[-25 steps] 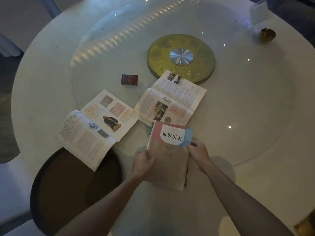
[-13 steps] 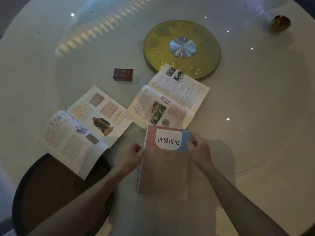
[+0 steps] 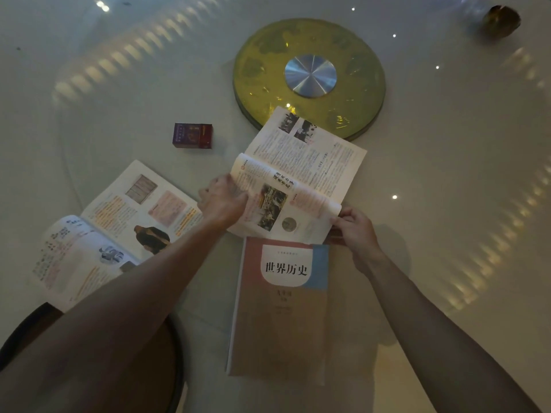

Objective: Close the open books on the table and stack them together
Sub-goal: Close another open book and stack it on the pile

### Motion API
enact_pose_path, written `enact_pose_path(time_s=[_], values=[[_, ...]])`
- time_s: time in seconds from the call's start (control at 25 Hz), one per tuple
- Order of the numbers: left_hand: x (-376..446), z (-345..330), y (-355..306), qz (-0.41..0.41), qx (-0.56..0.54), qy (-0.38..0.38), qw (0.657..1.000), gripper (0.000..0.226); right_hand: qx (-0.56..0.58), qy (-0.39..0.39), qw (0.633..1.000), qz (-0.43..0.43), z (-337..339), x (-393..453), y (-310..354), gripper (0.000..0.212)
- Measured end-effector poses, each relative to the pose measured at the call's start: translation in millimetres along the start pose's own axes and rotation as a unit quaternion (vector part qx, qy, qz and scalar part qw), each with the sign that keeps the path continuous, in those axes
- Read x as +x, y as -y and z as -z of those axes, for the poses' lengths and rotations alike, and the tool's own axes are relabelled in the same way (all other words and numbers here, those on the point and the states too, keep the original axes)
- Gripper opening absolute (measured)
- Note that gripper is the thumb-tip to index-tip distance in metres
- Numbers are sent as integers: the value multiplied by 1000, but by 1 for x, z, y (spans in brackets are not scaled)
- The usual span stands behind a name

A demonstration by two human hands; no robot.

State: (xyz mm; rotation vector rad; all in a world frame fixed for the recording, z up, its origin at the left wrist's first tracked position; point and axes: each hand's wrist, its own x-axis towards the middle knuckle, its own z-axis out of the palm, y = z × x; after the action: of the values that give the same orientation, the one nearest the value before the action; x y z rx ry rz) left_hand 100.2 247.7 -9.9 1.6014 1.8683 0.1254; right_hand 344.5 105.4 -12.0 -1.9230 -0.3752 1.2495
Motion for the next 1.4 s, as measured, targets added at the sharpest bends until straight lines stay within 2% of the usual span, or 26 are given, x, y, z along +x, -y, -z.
enact_pose_path(time_s=[0.08,0.16,0.28,0.36,0.44,0.76,0.92,1.04,1.12,1.24,1.32,1.4], values=[[4,0,-8,-26,-64,-1,998,57,43,-35,998,9,7,7,10,3],[5,4,-20,-57,-158,32,985,51,99,-72,992,12,22,16,25,6],[-2,6,-43,-79,-238,67,966,39,150,-77,986,-2,60,21,42,7],[-16,1,-57,-56,-298,98,948,37,125,-61,990,-4,85,12,39,9],[-33,-6,-64,-14,-363,147,920,37,109,-45,993,-6,102,-1,27,20],[-114,-27,-67,2,-344,216,914,43,176,-57,983,-16,153,-70,-19,27],[-153,-39,-65,3,-352,240,905,43,199,-90,976,-21,178,-103,-41,30],[-182,-52,-62,7,-349,263,899,41,196,-122,973,-21,200,-130,-60,24],[-195,-59,-60,19,-366,268,891,42,199,-120,972,-26,213,-147,-72,16],[-203,-66,-62,44,-390,264,881,39,226,-112,967,-34,224,-159,-82,16],[-207,-67,-73,65,-447,268,851,28,288,-87,953,-38,231,-156,-79,19],[-209,-68,-88,83,-525,286,798,23,352,-66,933,-35,237,-142,-74,21]])
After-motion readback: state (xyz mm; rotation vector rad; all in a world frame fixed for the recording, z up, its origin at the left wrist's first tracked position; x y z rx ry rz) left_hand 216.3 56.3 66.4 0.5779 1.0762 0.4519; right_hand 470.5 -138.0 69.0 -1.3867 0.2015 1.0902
